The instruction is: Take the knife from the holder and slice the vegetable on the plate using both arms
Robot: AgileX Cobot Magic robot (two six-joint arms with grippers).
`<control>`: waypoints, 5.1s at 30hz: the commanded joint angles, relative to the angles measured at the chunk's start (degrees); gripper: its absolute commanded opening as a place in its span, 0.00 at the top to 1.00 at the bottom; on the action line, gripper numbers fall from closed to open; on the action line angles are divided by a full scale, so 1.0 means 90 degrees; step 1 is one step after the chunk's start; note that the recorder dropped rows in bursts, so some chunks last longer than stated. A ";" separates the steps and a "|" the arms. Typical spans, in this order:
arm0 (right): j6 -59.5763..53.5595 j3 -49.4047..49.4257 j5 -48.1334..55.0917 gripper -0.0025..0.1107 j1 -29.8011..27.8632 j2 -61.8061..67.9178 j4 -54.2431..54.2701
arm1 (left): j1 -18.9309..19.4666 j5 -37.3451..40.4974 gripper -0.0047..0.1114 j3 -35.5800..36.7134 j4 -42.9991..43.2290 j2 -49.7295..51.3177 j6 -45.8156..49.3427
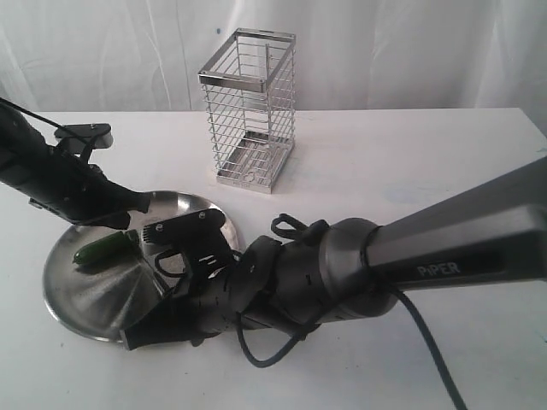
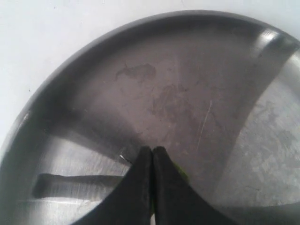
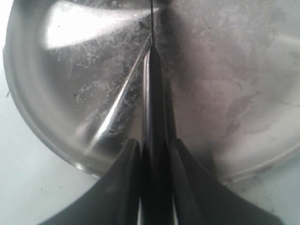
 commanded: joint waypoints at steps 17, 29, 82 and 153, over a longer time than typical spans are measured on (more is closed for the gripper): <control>-0.0067 -0.0205 0.0639 0.98 -0.0665 0.0003 -0.0145 | 0.0042 0.0262 0.96 0.0060 0.0254 -0.0061 -0.0008; -0.0041 -0.0952 0.0983 0.98 -0.0665 0.0486 -0.0222 | 0.0042 0.0185 0.96 0.0060 0.0254 0.0184 -0.0008; 0.5895 -0.2274 0.4090 0.98 -0.0702 0.0244 -0.7019 | 0.0042 0.0156 0.96 0.0029 0.0064 0.0012 -0.0071; 0.7607 -0.2251 0.3964 0.98 0.0145 0.0287 -0.7806 | 0.0042 0.0567 0.96 0.0029 -0.0189 -0.0702 -0.0396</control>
